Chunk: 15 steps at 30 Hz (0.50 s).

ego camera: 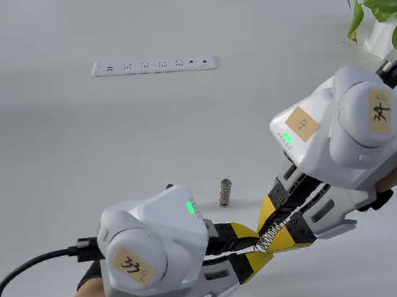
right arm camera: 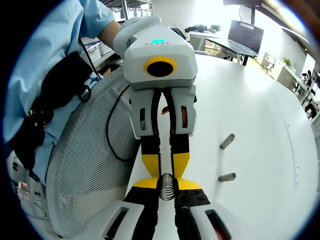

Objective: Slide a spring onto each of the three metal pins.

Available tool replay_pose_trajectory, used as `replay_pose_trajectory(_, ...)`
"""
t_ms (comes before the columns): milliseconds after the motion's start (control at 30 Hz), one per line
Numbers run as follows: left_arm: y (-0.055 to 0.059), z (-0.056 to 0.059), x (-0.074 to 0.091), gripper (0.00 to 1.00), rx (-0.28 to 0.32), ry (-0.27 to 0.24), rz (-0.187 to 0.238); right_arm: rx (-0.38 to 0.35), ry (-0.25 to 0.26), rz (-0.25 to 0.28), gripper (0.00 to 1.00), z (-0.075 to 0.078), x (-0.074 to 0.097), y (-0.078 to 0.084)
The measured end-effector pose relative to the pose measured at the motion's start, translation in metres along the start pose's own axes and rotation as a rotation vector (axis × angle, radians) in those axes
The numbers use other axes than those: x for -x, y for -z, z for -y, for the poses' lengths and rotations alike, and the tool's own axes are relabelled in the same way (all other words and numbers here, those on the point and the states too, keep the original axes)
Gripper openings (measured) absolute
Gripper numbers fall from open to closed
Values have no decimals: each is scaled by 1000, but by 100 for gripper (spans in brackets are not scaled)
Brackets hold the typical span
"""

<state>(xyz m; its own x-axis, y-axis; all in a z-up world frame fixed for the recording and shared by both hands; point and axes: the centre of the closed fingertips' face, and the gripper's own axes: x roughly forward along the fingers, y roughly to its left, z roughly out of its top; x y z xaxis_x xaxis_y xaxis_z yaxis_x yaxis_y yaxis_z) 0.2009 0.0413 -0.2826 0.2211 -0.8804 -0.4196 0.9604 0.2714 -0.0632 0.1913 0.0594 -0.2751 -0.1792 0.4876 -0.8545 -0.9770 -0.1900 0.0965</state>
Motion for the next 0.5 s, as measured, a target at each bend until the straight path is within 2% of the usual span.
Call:
replay_pose_trajectory(267,-1,4,-2,7,11,6,7,-15,-21,-21,8,-4,0,2)
replay_pose_trajectory(500,-3,2,-1,7,13,-7,16,-4,-18,-31,7,-3,2,1)
